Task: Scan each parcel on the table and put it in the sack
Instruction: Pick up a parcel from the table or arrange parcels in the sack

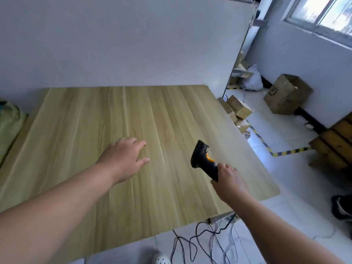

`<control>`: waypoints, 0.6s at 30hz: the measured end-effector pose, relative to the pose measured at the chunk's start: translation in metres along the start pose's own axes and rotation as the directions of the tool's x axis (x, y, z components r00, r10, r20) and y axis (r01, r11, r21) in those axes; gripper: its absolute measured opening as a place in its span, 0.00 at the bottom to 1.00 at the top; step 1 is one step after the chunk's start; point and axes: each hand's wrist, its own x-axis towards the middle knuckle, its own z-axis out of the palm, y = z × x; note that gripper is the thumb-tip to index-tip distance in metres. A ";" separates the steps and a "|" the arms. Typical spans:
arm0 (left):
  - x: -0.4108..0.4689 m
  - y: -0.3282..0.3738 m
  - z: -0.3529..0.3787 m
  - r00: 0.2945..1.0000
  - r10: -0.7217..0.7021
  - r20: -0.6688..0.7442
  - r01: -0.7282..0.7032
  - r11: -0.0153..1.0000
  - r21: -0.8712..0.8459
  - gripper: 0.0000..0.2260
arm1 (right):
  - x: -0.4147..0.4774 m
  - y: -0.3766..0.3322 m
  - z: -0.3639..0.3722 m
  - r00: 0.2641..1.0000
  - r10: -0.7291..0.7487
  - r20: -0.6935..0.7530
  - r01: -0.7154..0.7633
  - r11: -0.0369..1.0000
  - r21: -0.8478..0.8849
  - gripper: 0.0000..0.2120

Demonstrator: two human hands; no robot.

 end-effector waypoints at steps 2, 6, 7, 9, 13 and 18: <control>0.010 0.013 -0.016 0.999 0.036 -0.033 -0.035 0.999 0.005 0.25 | 0.005 0.013 -0.035 0.996 -0.010 -0.086 0.007 0.999 -0.037 0.17; 0.037 0.031 -0.048 0.992 0.081 -0.100 -0.080 0.997 0.016 0.25 | 0.029 0.023 -0.105 0.961 -0.038 -0.273 0.018 0.997 -0.075 0.17; 0.045 0.033 -0.055 0.990 0.084 -0.113 -0.083 0.996 0.014 0.25 | 0.038 0.023 -0.121 0.950 -0.044 -0.308 0.020 0.997 -0.078 0.18; 0.063 0.035 -0.066 0.987 0.080 -0.141 -0.080 0.997 0.003 0.25 | 0.060 0.020 -0.151 0.931 -0.053 -0.361 0.030 0.997 -0.070 0.19; 0.107 0.034 -0.082 0.981 0.058 -0.184 -0.054 0.998 0.024 0.26 | 0.117 0.006 -0.199 0.892 -0.103 -0.440 0.074 0.994 -0.083 0.19; 0.182 0.029 -0.094 0.975 0.025 -0.222 -0.024 1.000 0.010 0.28 | 0.212 -0.016 -0.231 0.902 -0.098 -0.420 0.111 0.994 0.008 0.18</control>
